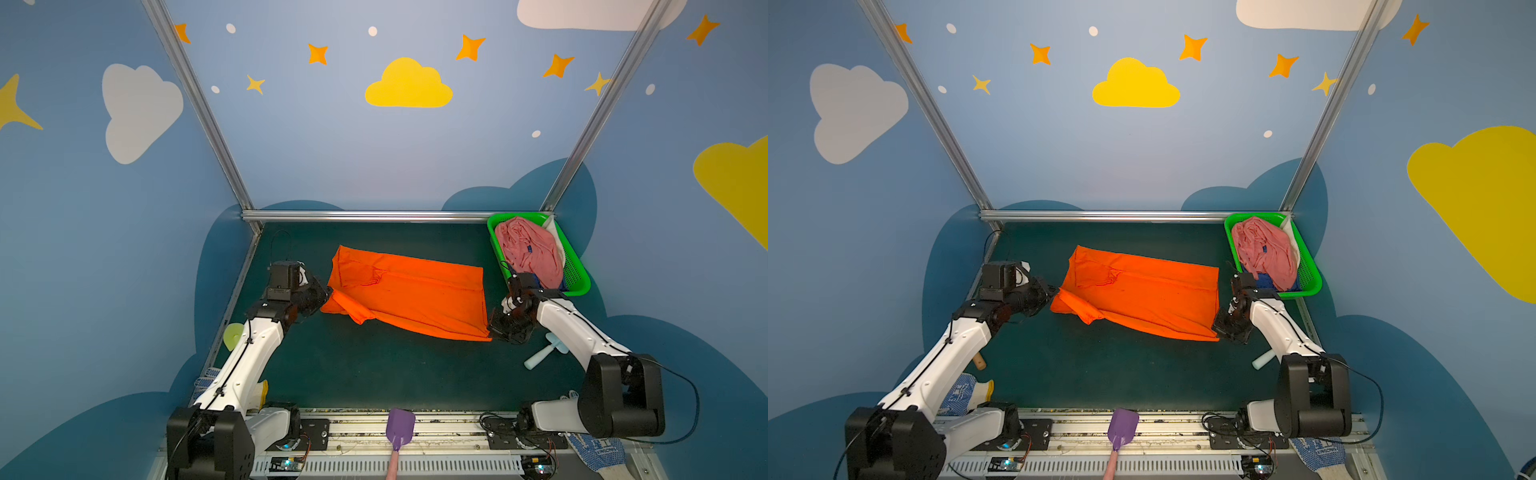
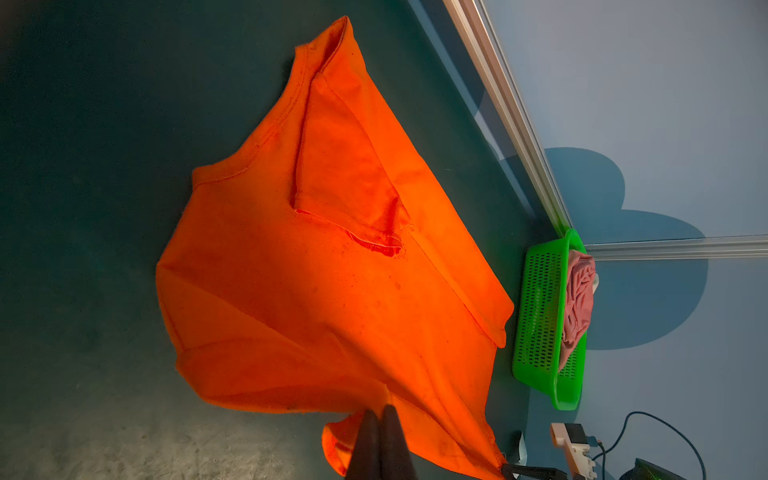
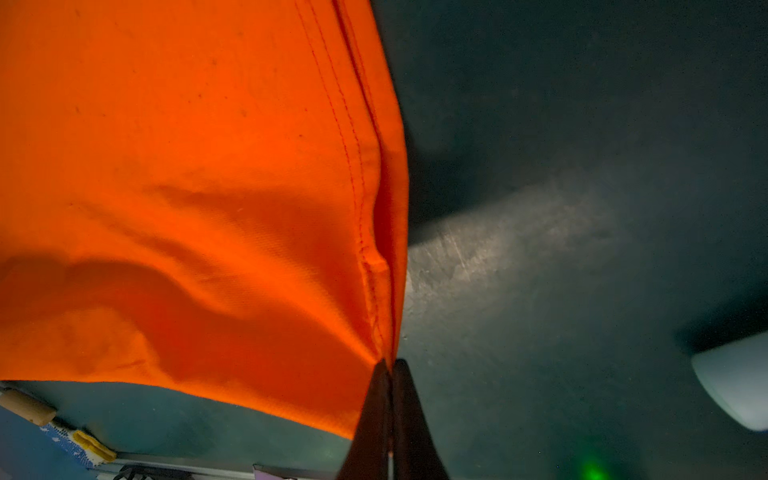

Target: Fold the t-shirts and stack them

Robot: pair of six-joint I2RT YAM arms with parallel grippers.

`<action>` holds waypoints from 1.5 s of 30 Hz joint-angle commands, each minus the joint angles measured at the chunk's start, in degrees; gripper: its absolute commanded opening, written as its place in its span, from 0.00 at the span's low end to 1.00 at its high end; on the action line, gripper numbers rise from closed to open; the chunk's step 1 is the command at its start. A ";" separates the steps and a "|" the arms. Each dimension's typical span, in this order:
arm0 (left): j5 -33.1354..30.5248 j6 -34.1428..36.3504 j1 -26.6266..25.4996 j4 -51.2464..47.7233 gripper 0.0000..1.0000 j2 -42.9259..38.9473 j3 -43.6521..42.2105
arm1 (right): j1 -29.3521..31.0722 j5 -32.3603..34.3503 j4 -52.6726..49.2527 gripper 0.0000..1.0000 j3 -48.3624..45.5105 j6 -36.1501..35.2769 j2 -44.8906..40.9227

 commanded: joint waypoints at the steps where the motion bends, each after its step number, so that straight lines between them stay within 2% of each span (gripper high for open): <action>1: -1.15 0.61 0.01 1.74 0.05 1.53 1.55 | -0.42 -0.75 0.82 0.00 3.35 -1.34 4.40; 6: -1.56 2.27 0.03 2.11 0.05 7.64 6.06 | -0.99 -1.39 1.47 0.00 9.51 -2.27 12.65; 18: -0.39 5.83 0.68 2.57 0.05 23.26 18.28 | -2.03 0.18 -1.37 0.00 21.86 -3.90 24.48; 26: 1.03 7.16 0.86 2.85 0.05 30.70 23.64 | -2.66 0.27 -3.44 0.00 26.90 -4.78 28.17; 45: 3.48 7.69 2.55 6.59 0.05 42.15 29.09 | -4.29 0.02 -3.98 0.00 31.45 -5.61 33.70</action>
